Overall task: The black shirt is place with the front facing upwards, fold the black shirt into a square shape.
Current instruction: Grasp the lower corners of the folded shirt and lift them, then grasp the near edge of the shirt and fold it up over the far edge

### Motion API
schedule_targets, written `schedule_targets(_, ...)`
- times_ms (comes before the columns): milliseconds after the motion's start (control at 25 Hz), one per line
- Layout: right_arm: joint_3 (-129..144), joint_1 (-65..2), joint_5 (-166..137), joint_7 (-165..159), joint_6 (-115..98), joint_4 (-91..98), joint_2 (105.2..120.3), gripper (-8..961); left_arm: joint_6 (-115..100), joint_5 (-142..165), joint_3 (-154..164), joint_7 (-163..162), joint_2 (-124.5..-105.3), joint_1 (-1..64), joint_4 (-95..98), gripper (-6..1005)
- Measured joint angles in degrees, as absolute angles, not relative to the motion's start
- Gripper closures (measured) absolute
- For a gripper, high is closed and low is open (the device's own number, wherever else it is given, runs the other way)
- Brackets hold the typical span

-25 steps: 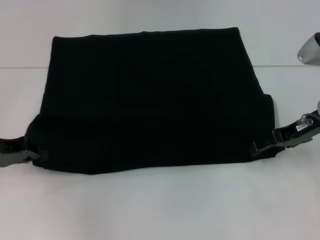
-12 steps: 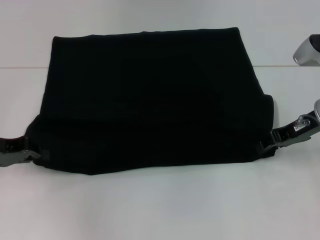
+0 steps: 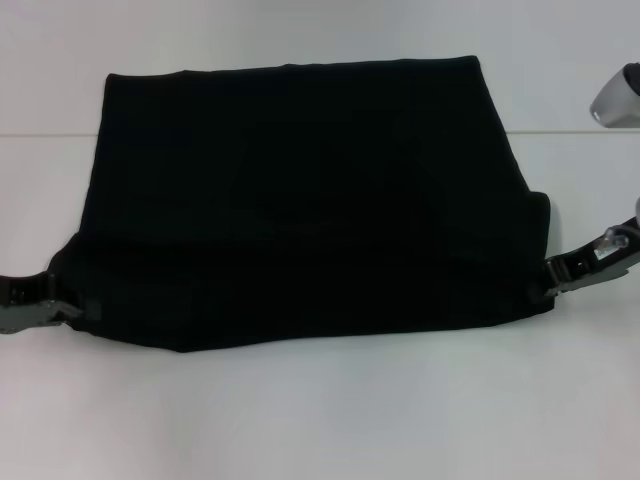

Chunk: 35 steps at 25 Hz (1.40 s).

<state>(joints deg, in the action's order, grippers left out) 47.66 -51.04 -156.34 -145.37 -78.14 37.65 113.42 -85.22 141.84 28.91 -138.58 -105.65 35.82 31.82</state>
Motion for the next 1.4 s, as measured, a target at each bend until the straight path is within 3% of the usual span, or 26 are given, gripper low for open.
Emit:
schedule_targets(200, 47.50, -50.20, -156.34, -143.68, -83.66, 41.37, 112.30, 902, -91.58, 141.87, 28.74, -137.46, -104.64, 35.95, 31.68, 979)
schedule_targets(480, 47.75, -47.45, -157.42, -135.45, -99.02, 44.50, 110.87, 903, -107.84, 143.22, 30.46, -134.31, -103.06, 35.27, 29.67, 979)
schedule_targets(920, 47.77, -43.99, -160.58, -125.56, -107.96, 41.44, 112.39, 902, -114.31, 146.52, 36.27, -129.69, -105.03, 33.63, 27.39, 980)
schedule_targets(1280, 32.86, -47.67, -152.78, -131.26, -96.26, 36.22, 108.42, 902, -103.68, 145.65, 20.02, -133.78, -102.19, 36.21, 28.19, 980)
schedule_targets(1400, 30.48, -48.21, -146.33, -133.28, -87.62, 34.97, 108.30, 903, -95.45, 145.10, 14.40, -135.36, -102.24, 36.38, 28.18, 980)
